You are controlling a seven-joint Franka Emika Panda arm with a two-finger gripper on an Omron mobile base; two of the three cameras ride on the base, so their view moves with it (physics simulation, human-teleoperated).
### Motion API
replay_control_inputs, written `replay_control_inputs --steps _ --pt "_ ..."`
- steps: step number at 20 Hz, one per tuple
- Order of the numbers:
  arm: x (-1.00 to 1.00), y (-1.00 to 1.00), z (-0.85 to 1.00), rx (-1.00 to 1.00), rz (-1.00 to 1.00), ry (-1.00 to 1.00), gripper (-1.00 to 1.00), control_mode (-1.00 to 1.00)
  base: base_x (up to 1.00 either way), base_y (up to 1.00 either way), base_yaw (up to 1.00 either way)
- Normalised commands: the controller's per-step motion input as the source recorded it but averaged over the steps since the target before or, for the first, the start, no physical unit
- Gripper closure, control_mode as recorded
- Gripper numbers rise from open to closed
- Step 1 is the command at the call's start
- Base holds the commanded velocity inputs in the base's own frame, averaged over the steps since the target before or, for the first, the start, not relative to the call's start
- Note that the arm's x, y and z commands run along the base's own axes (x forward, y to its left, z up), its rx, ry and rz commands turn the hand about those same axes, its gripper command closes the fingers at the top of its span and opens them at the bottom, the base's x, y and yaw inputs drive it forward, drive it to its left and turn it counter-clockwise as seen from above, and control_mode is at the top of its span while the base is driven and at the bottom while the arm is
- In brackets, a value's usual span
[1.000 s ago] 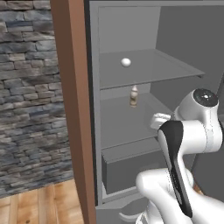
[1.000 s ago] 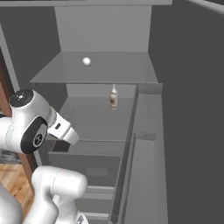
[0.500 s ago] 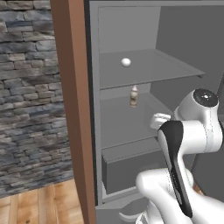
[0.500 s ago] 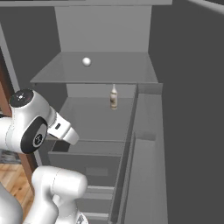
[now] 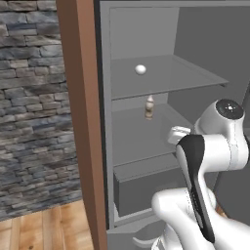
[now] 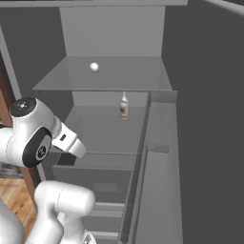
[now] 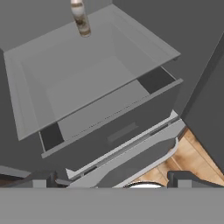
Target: Pick the egg and butter from the fridge and place them by the bowl for mixing.
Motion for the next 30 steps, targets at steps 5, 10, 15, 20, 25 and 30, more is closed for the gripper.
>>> replay_control_inputs --steps 5,10,15,20,25,30 --pt "0.01 0.01 0.12 0.0 0.0 -0.19 -1.0 -1.0 0.0 0.0 0.0" --pt "0.0 0.0 0.22 0.0 0.0 -0.25 -1.0 -1.0 0.0 0.0 0.0" --pt "-0.03 0.0 0.13 0.0 0.0 -0.2 -1.0 -1.0 0.0 0.0 0.0" --pt "-0.15 0.0 0.0 -0.03 0.0 -0.25 -1.0 -1.0 0.0 0.0 0.0" --pt "-0.09 0.0 0.03 0.0 0.0 -0.13 -1.0 -1.0 0.0 0.0 0.0" --pt "0.03 -0.02 -0.09 0.0 0.04 0.03 -1.0 -1.0 0.0 0.0 0.0"
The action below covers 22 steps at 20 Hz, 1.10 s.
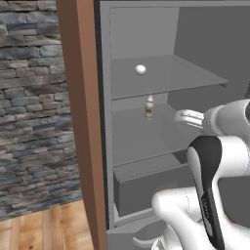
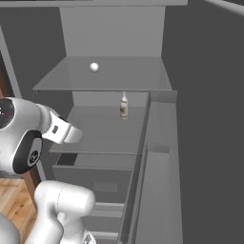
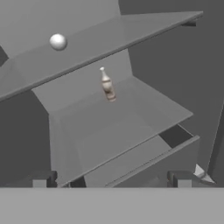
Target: Pick the egg and butter from the fridge and place them by the bowl for mixing.
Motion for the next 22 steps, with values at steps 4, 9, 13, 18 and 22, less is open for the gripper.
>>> replay_control_inputs --steps 4,9,13,18,22 --pt "0.31 -0.02 -0.12 -0.02 0.03 0.17 -1.0 -1.0 0.0 0.0 0.0" --pt "0.4 -0.04 -0.12 -0.04 0.05 0.17 -1.0 -1.0 0.0 0.0 0.0" --pt "0.11 0.0 -0.03 -0.08 0.03 0.0 -1.0 -1.0 0.0 0.0 0.0" --pt "0.16 0.0 0.1 -0.01 0.03 -0.01 -1.0 -1.0 0.0 0.0 0.0" --pt "0.08 0.0 0.25 0.0 0.07 -0.01 -1.0 -1.0 0.0 0.0 0.0"
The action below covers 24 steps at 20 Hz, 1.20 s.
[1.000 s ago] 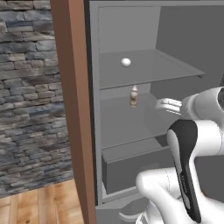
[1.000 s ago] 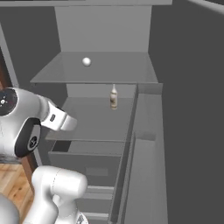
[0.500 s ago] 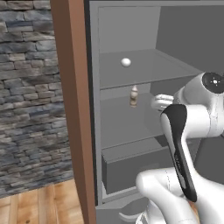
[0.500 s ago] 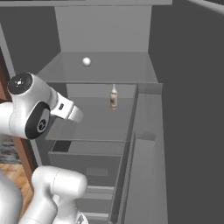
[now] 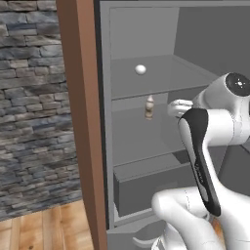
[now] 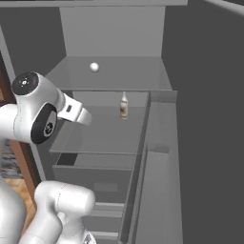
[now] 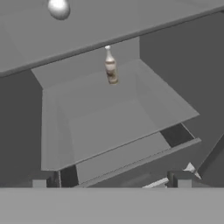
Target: Pick the egg and butter from the fridge and place them by the bowl for mixing.
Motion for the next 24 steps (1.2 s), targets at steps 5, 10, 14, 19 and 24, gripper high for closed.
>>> replay_control_inputs --steps 5,10,14,19,24 --pt "-0.04 0.0 0.28 0.0 0.22 -0.05 -1.0 -1.0 0.0 0.0 0.0" --pt "-0.03 0.0 0.24 -0.04 0.21 -0.15 -1.0 -1.0 0.0 0.0 0.0" --pt "0.0 0.0 0.26 -0.07 0.13 -0.18 -1.0 -1.0 0.0 0.0 0.0" --pt "0.0 0.01 0.32 -0.07 0.07 -0.14 -1.0 -1.0 0.0 0.0 0.0" --pt "0.07 0.05 0.27 -0.09 0.0 -0.01 -1.0 -1.0 0.0 0.0 0.0"
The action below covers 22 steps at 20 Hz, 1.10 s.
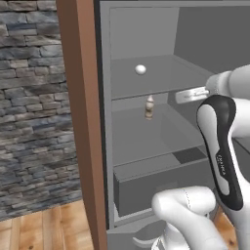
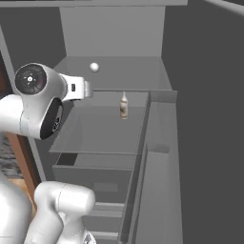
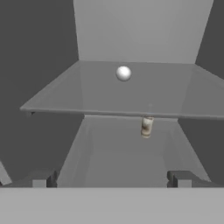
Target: Pick the egg and butter from the fridge and place them by the bowl for mixing.
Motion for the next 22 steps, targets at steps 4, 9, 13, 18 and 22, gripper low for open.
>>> replay_control_inputs --steps 4,9,13,18,22 --pt "0.18 0.02 0.15 -0.06 -0.01 0.0 -1.0 -1.0 0.0 0.0 0.0" --pt "0.3 0.01 0.07 0.0 0.0 0.0 -1.0 -1.0 0.0 0.0 0.0" --pt "0.39 0.0 0.0 0.0 -0.01 0.0 -1.0 -1.0 0.0 0.0 0.0" --pt "0.51 0.17 0.05 0.0 -0.05 0.0 -1.0 -1.0 0.0 0.0 0.0" --pt "0.54 0.21 0.11 0.0 -0.03 0.02 -1.0 -1.0 0.0 0.0 0.0"
